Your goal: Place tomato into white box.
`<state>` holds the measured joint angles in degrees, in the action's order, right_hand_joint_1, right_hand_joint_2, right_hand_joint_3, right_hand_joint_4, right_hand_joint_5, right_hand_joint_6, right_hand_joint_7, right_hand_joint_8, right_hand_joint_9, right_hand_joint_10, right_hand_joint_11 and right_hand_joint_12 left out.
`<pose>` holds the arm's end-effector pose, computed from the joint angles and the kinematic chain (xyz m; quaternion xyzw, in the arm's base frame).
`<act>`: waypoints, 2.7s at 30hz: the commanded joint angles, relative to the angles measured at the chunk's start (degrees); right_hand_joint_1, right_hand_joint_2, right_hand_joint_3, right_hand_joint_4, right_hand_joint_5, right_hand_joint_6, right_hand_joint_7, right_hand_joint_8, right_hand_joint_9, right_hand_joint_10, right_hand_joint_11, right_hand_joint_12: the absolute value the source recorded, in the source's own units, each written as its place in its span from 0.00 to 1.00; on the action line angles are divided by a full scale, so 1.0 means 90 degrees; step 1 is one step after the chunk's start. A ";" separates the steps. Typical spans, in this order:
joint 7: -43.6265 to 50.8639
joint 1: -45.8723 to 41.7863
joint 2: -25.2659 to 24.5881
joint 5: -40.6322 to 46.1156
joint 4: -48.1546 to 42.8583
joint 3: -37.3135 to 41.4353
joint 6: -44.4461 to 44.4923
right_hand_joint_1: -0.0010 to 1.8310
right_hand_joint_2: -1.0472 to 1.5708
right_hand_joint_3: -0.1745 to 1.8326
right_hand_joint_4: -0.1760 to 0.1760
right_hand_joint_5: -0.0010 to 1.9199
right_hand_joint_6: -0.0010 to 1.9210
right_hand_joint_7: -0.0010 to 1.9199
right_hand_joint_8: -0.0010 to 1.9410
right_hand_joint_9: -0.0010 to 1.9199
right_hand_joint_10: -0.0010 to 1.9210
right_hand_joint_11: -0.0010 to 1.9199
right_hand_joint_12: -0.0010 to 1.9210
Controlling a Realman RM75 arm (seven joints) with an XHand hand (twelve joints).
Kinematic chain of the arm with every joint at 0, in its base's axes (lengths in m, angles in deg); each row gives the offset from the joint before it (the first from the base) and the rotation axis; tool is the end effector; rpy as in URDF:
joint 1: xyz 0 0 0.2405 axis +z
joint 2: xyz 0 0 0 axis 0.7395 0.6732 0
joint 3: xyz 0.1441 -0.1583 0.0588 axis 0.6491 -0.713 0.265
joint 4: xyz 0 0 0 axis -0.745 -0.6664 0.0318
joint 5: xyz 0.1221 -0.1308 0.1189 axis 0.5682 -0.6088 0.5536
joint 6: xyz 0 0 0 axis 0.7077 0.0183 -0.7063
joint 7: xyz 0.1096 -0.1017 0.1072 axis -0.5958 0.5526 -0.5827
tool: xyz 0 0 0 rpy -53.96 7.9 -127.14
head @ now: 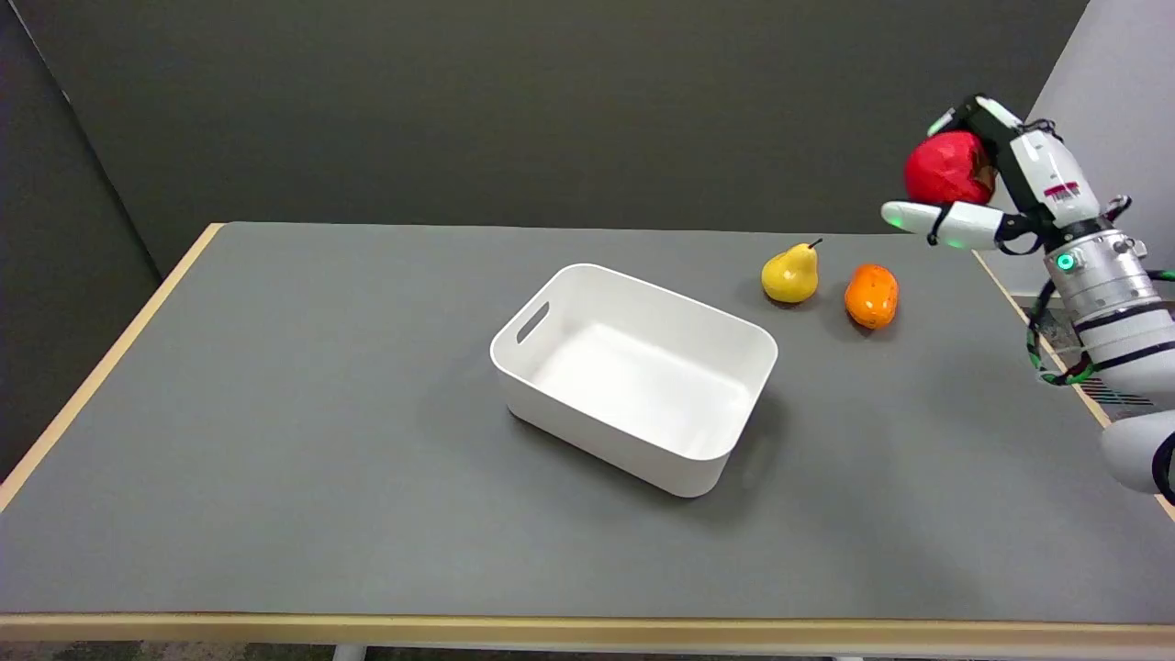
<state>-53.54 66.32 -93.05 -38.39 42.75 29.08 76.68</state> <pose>-0.1385 -0.3278 0.5217 0.6579 0.0212 0.3163 0.6831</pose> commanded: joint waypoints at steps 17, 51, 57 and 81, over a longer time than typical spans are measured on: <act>-0.0035 0.3504 -0.1971 -0.1613 0.1571 -0.3234 -0.3151 0.73 0.82 0.24 0.14 0.30 0.80 0.41 0.69 0.40 0.80 0.44 1.00; 0.1645 0.2511 -0.1862 -0.1543 0.2065 -0.1897 -0.3694 0.49 0.70 0.55 0.85 0.18 0.50 0.31 0.39 0.29 0.57 0.27 0.85; 0.1645 0.2621 -0.1871 -0.1543 0.1992 -0.1897 -0.3607 0.48 0.70 0.55 0.86 0.18 0.46 0.30 0.36 0.28 0.56 0.26 0.83; 0.1539 0.2507 -0.1632 -0.1482 0.2319 -0.1959 -0.3525 0.03 0.60 0.58 0.84 0.02 0.09 0.00 0.04 0.01 0.19 0.01 0.52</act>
<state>-39.66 89.71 -108.73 -52.13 61.90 11.19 44.89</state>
